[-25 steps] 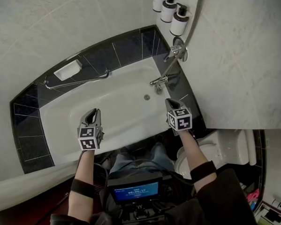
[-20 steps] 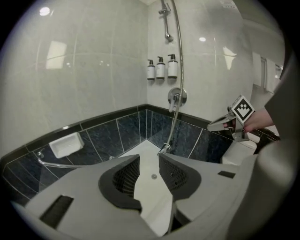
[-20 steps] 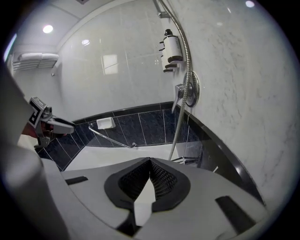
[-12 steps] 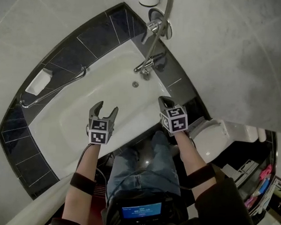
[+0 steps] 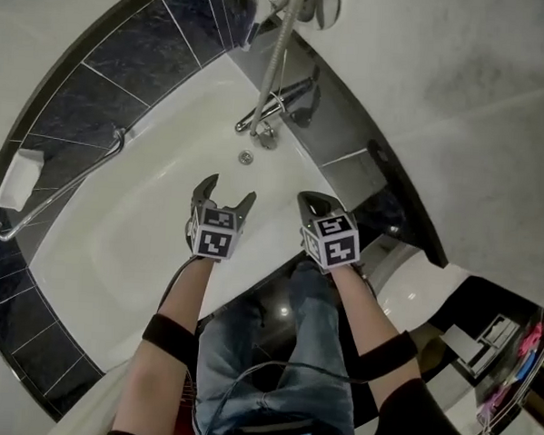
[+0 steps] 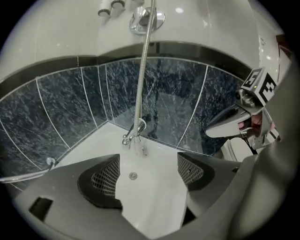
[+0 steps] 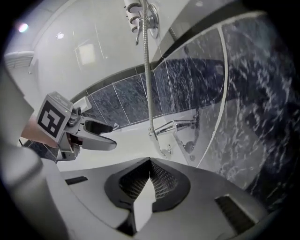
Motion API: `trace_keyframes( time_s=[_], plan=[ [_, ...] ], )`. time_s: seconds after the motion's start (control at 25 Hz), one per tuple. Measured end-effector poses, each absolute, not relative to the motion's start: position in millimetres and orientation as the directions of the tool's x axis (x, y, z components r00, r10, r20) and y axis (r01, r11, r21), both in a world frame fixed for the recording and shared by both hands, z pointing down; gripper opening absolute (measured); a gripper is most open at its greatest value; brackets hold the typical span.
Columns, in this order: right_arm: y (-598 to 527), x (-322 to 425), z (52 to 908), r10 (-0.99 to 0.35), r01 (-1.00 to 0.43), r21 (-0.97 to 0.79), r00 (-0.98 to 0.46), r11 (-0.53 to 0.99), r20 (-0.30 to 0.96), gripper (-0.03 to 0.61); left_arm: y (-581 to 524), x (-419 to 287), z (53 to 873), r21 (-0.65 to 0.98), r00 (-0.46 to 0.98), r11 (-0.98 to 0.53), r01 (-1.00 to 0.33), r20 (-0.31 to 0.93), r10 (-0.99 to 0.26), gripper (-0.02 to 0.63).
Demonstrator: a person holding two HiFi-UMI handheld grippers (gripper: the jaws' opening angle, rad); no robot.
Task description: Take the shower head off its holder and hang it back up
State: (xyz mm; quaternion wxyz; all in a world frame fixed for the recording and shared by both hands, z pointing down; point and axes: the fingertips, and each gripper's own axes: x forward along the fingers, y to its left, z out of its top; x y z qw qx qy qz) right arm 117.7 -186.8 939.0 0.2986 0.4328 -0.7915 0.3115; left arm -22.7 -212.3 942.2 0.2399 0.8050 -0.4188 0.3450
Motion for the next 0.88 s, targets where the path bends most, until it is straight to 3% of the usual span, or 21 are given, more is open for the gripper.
trace_keyframes(
  time_s=[0.48, 0.88],
  plan=[
    [-201, 123, 1043, -0.497, -0.864, -0.258, -0.467, 0.432, 0.731, 0.023, -288, 14, 1088, 0.148, 0.406, -0.463, -0.874, 0.746, -0.528, 0.385],
    [-215, 126, 1081, -0.500, -0.858, -0.236, -0.467, 0.456, 0.729, 0.023, -329, 32, 1145, 0.196, 0.422, -0.412, -0.890, 0.698, -0.579, 0.385]
  ],
)
